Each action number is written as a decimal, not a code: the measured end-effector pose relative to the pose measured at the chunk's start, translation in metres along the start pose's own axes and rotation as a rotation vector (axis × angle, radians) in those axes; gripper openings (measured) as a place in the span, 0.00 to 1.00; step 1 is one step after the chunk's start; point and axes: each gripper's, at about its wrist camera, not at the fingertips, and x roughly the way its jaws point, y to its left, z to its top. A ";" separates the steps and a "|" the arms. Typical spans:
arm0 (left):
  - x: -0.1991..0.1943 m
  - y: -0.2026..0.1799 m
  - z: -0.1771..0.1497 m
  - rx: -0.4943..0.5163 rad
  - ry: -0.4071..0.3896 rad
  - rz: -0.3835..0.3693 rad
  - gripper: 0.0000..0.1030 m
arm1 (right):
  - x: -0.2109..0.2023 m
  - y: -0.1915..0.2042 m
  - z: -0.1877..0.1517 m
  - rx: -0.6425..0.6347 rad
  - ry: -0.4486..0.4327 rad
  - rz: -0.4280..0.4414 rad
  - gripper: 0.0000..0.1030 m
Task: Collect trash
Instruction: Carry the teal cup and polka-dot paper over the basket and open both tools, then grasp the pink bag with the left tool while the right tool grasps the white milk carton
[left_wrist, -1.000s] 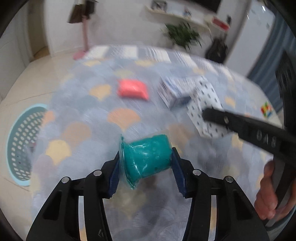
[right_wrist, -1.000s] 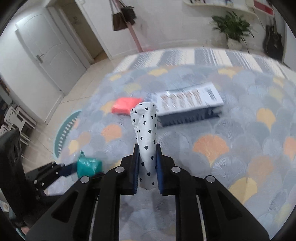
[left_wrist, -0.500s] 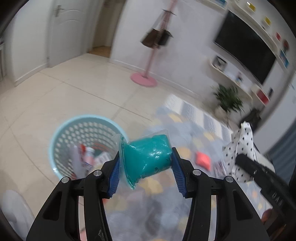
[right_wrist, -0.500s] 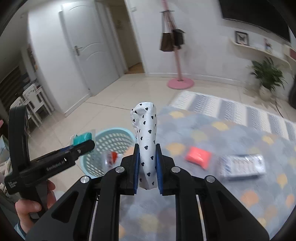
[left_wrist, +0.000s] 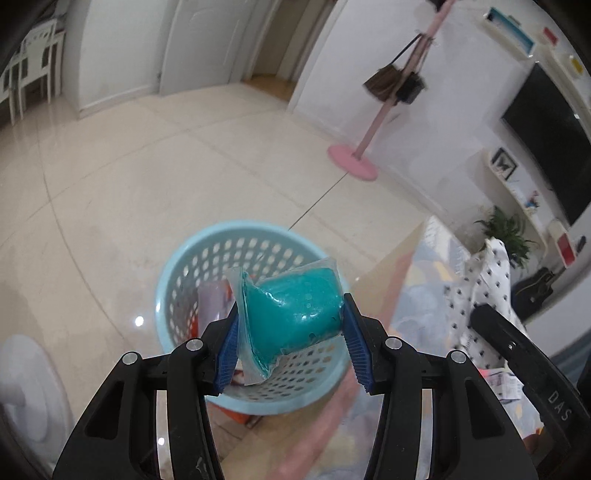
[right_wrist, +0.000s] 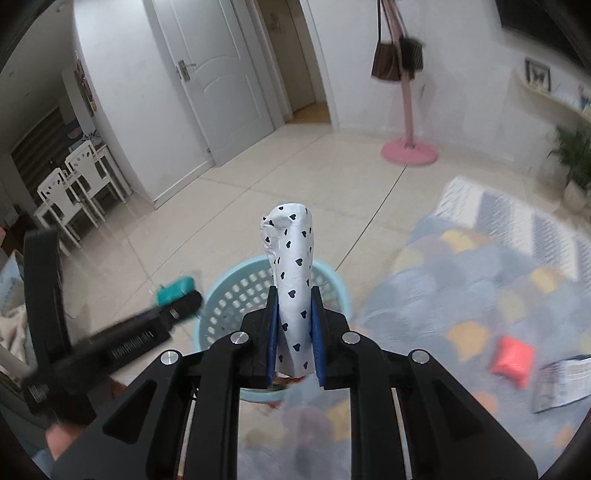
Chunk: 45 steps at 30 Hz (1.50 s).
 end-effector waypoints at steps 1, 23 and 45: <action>0.004 0.003 0.000 -0.016 0.012 -0.001 0.48 | 0.009 0.000 -0.001 0.009 0.014 0.006 0.14; -0.010 0.010 0.000 -0.049 -0.062 -0.058 0.64 | 0.034 -0.036 -0.028 0.160 0.091 0.049 0.44; -0.017 -0.181 -0.067 0.475 -0.004 -0.297 0.64 | -0.154 -0.231 -0.086 0.470 -0.122 -0.262 0.44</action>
